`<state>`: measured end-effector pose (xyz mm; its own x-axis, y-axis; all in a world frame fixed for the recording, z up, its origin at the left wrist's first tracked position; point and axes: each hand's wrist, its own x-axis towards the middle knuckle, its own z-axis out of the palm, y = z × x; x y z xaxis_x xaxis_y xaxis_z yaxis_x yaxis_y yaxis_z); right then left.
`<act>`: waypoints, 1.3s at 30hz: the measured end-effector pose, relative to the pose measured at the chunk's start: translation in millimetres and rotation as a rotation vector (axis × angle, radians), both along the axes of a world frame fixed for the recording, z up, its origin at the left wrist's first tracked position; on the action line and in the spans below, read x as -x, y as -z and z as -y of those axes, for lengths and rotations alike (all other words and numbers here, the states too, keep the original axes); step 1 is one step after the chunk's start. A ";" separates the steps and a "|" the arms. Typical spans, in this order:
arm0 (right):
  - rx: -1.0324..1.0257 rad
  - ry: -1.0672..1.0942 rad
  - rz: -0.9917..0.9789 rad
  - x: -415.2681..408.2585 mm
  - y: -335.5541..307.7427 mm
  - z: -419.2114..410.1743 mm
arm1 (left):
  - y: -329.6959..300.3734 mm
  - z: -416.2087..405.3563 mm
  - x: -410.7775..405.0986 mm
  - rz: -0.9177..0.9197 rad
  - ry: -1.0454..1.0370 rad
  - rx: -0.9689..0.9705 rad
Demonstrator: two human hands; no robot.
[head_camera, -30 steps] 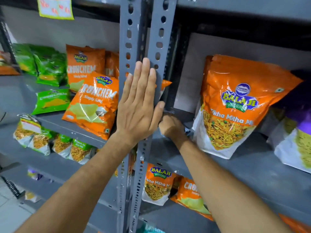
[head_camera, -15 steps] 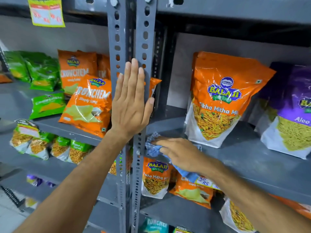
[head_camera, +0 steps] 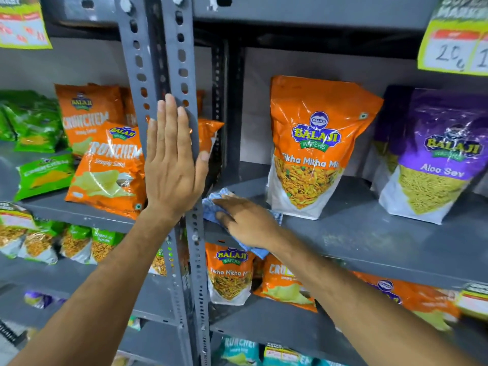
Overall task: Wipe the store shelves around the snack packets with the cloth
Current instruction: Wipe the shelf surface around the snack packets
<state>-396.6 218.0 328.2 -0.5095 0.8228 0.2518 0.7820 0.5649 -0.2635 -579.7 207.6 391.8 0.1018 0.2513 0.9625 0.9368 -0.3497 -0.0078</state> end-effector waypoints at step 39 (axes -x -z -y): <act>0.141 0.572 -0.181 -281.8 1.2 -197.9 | 92.0 40.4 -118.4 -0.190 -0.084 0.921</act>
<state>-114.8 415.9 327.0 0.0635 0.9848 0.1618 0.8865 0.0188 -0.4623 -461.3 167.2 299.8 0.1833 0.9183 0.3509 0.9707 -0.2255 0.0832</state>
